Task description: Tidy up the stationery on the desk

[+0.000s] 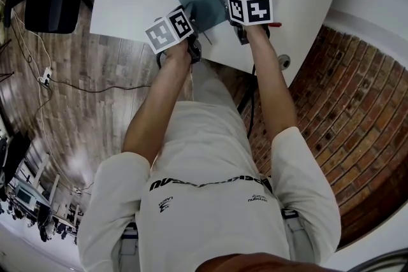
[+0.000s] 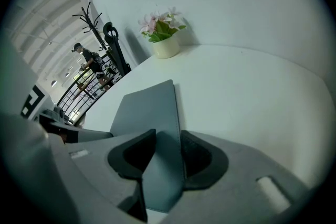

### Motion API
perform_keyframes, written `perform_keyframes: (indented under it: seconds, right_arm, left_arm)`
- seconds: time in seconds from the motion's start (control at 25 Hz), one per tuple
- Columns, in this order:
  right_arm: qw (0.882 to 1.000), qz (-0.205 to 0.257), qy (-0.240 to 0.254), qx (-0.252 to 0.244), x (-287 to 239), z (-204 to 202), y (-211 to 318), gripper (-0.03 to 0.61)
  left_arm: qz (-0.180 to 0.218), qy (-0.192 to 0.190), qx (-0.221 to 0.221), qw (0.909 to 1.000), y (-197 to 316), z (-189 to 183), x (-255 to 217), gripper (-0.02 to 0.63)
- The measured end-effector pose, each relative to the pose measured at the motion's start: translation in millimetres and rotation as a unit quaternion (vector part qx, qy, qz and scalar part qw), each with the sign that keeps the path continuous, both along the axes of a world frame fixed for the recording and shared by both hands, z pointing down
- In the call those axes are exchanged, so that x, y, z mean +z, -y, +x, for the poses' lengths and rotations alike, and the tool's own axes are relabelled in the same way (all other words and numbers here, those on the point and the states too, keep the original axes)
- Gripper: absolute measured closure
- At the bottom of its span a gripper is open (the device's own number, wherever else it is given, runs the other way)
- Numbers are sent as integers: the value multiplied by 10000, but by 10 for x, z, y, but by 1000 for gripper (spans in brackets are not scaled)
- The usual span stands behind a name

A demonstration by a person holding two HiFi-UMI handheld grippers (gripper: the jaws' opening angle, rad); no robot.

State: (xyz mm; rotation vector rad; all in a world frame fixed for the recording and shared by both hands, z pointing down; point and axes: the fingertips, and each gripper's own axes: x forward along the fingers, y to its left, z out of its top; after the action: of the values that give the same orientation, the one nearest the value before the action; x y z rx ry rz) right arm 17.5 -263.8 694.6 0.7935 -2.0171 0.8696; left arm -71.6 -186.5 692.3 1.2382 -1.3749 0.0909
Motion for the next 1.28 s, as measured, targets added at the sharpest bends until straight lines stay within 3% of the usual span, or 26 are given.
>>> perform_keyframes:
  seconds: [0.32, 0.64, 0.88, 1.12, 1.28]
  right_arm:
    - [9999, -135, -55, 39, -12, 15, -191, 431]
    - [9993, -294, -1, 209, 7, 26, -412, 431]
    - [9982, -342, 26, 496, 20, -8, -529, 431]
    - [9967, -403, 58, 708, 19, -69, -663, 430]
    - [9963, -419, 13, 749, 17, -110, -779, 430]
  left_arm:
    - [-35, 188, 403, 9990, 48, -116, -2, 482]
    - [-23, 460, 1129, 9925, 139, -206, 12, 482]
    - [171, 998, 1905, 9764, 191, -238, 17, 482]
    - [281, 1022, 2416, 9646, 207, -293, 6, 482]
    - [337, 1142, 2837, 9515, 153, -314, 2, 482]
